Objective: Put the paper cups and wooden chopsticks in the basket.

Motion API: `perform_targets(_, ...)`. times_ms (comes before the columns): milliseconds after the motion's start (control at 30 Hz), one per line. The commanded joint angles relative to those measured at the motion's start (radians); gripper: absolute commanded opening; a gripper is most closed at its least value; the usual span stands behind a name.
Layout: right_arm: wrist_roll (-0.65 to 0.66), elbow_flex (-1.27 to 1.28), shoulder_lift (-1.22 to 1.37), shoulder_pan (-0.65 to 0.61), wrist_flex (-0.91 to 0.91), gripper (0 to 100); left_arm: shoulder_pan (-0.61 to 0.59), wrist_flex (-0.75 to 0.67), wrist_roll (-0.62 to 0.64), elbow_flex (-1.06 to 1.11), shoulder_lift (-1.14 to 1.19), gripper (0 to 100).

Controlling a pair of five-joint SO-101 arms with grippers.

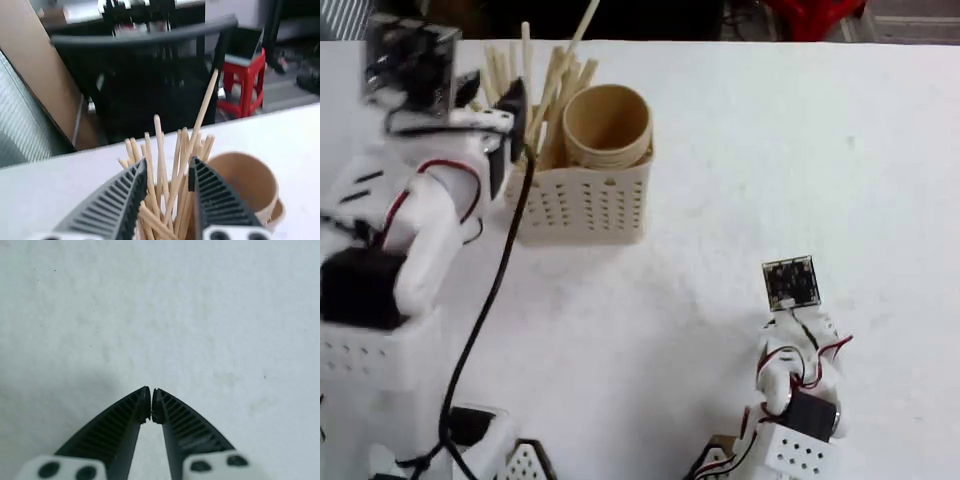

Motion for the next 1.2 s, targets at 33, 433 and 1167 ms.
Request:
perform_targets(33,0.003,0.006,-0.008,0.007,0.002,2.5,0.005,-0.158,-0.005,0.026,-0.01,16)
perform_targets(433,0.003,0.006,-0.008,0.007,0.002,2.5,0.162,-0.264,-0.087,-0.121,0.334,16)
perform_targets(1167,0.003,0.006,-0.008,0.007,0.002,2.5,0.119,-0.256,-0.089,-0.523,0.803,14)
